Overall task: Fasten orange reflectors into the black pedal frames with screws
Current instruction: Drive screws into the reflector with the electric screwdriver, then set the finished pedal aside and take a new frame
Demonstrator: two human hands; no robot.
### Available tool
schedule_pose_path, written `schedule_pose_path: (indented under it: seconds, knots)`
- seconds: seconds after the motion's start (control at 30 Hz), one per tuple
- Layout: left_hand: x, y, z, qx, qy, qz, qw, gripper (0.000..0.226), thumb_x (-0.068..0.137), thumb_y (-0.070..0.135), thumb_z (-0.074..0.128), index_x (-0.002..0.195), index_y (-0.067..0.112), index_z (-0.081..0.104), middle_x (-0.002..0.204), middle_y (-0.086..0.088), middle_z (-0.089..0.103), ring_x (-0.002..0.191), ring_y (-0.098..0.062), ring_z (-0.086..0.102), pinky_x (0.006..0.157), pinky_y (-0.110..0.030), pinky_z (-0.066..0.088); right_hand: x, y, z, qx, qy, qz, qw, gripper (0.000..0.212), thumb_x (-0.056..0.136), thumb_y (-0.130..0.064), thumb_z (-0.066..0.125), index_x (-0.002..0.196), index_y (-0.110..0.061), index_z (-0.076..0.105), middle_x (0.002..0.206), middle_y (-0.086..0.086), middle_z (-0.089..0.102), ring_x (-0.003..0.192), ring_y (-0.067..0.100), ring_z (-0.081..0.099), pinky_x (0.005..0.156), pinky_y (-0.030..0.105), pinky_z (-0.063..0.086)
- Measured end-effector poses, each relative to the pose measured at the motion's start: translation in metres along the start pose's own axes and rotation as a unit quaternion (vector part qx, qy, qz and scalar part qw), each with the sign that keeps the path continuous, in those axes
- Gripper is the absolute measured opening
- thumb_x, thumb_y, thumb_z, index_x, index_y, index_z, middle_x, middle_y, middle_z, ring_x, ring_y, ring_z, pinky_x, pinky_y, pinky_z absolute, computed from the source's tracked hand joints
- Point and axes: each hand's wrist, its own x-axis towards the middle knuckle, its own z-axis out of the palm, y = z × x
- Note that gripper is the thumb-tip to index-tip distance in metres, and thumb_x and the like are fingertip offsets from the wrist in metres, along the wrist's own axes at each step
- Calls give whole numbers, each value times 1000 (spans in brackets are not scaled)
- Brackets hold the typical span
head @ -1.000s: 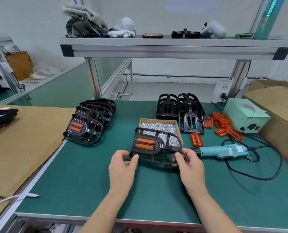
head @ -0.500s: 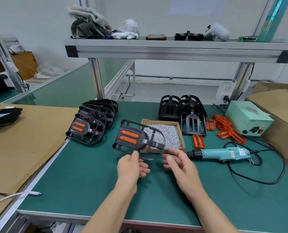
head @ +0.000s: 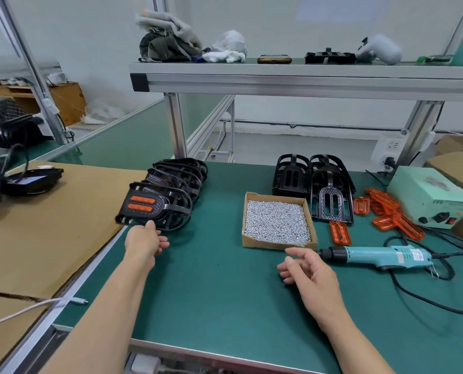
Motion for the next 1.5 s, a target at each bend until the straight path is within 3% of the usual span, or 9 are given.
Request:
schedule_pose_path:
  seconds: [0.17,0.27,0.43,0.73,0.8,0.87,1.0,1.1,1.5]
  knots:
    - [22,-4,-10,26,5,-21,999,39,106,29,39,83,1,54,68,-13,62,49,-19,53,44,-25,37,0,-1,1,-5,-1,2,1000,13,98,-11,63,106,-20,67,84,3,77,76,16,72,69,21,56]
    - [23,-1,-14,53,16,-2,998,38,105,33,44,80,6,53,56,-14,64,46,-21,52,44,-26,40,0,-1,1,-15,-3,2,1000,13,98,-12,63,106,-22,67,84,2,77,76,16,72,70,23,56]
    - [23,-3,-20,186,14,38,982,65,103,44,35,65,-1,63,42,-8,61,49,-26,56,58,-31,46,0,-1,1,-25,-5,6,1000,13,99,-13,62,105,-23,67,85,2,77,77,16,72,72,25,57]
    - [-8,-10,-27,219,20,74,973,85,91,71,29,62,2,69,47,-7,65,53,-26,68,67,-34,57,-2,-5,3,-18,-4,13,1000,12,98,-11,63,105,-20,67,83,3,77,75,15,71,70,23,56]
    - [-18,-11,-26,290,7,92,953,89,81,84,35,61,3,67,46,-5,65,50,-24,67,62,-31,54,-2,-7,3,-19,-5,14,1000,12,98,-11,63,105,-20,67,83,3,77,75,15,71,70,23,57]
    - [-25,-13,-23,400,15,117,909,87,72,90,44,61,5,63,50,-3,65,50,-22,63,52,-26,45,-2,-8,3,-20,-5,14,1000,12,98,-11,63,105,-19,67,83,3,77,75,15,71,71,24,57]
    - [-27,-14,-14,459,65,146,874,71,82,78,50,75,8,59,66,-4,58,55,-20,50,48,-26,34,-3,-9,5,-21,-4,17,1000,13,98,-11,63,105,-20,67,83,2,77,74,15,71,70,23,56]
    - [-23,-12,-9,476,72,157,862,60,89,70,48,79,12,59,72,-4,56,59,-20,46,54,-30,36,-3,-10,5,-20,-2,16,1000,13,98,-10,62,104,-20,67,82,2,77,74,14,71,70,22,56]
    - [-28,-15,-7,480,57,186,856,53,90,66,50,85,14,58,73,-3,52,75,-29,54,64,-34,41,-3,-10,3,-18,0,21,1000,13,99,-10,62,105,-20,67,83,4,77,75,15,72,71,23,57]
